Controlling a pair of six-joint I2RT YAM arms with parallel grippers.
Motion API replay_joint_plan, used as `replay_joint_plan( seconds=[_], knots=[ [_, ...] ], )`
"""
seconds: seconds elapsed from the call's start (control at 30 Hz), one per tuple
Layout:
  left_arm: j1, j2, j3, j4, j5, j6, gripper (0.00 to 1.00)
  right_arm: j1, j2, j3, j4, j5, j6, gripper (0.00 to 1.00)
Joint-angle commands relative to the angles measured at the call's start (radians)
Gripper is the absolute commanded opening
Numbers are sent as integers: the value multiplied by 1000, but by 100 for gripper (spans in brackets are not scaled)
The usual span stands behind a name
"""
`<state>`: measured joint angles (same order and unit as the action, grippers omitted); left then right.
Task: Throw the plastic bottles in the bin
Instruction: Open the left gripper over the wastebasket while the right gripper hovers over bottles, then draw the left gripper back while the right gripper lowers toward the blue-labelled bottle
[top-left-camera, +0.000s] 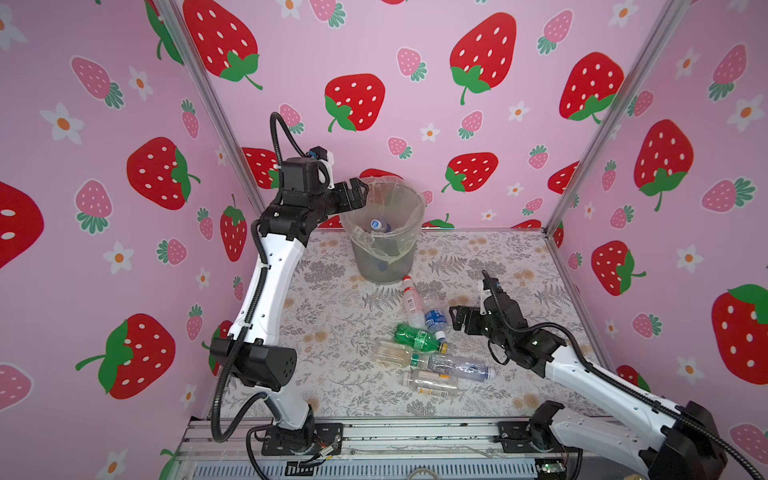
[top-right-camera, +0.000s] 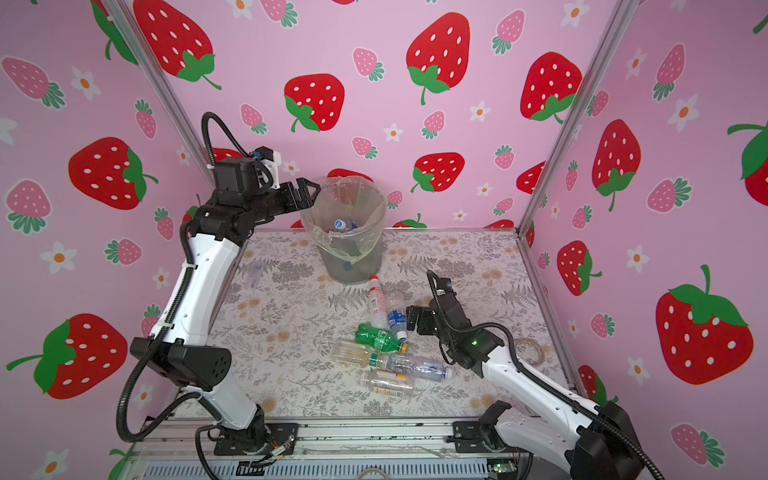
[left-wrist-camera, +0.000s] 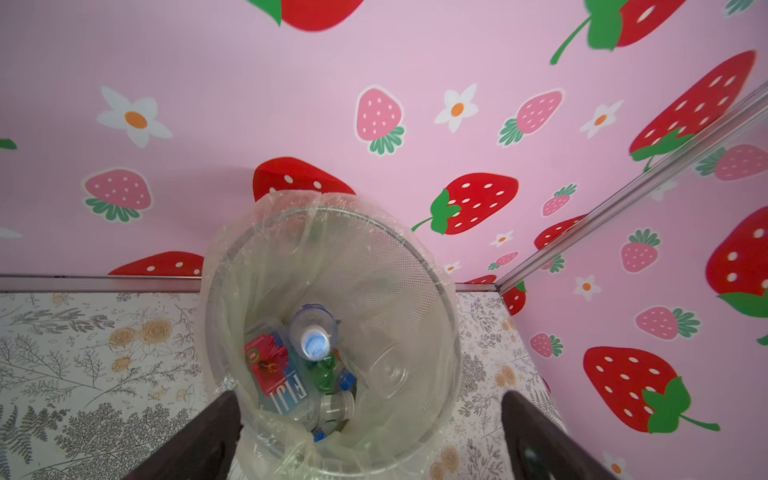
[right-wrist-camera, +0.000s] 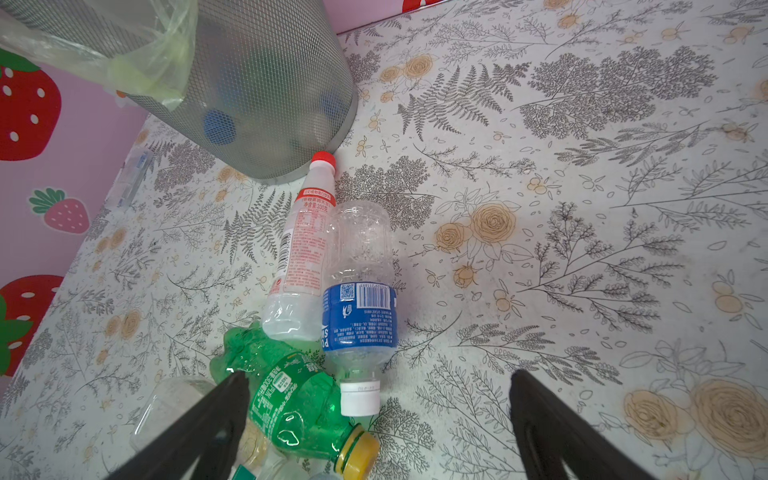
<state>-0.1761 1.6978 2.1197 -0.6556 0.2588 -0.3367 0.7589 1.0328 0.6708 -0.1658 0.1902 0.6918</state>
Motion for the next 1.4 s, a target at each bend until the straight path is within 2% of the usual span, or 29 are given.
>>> replay_joint_plan(
  seconds=[0.0,0.1,0.37,0.63,0.9,1.07,1.2,1.37],
  knots=[
    [-2,-57,46,-21,22,29,99,-3,2,-8,-18,7,16,99],
    [-2,-105,-4,-43,3,50,99,-4,14,-8,-17,7,14,99],
    [25,-245,-259,-68,-69,90,99,-5,35,-7,-19,6,6,99],
    [65,-327,-469,-69,-30,96,99,-5,53,-6,-33,0,0,99],
    [67,-457,-687,33,-24,98,99,-6,58,-13,-66,-1,4,99],
    [69,-472,-763,30,27,68,99,-6,61,-17,-77,-9,6,99],
    [69,-468,-825,28,110,69,99,-6,65,-22,-84,-9,12,99],
    [67,-510,-917,75,110,47,99,-5,80,-23,-82,-19,27,99]
  ],
)
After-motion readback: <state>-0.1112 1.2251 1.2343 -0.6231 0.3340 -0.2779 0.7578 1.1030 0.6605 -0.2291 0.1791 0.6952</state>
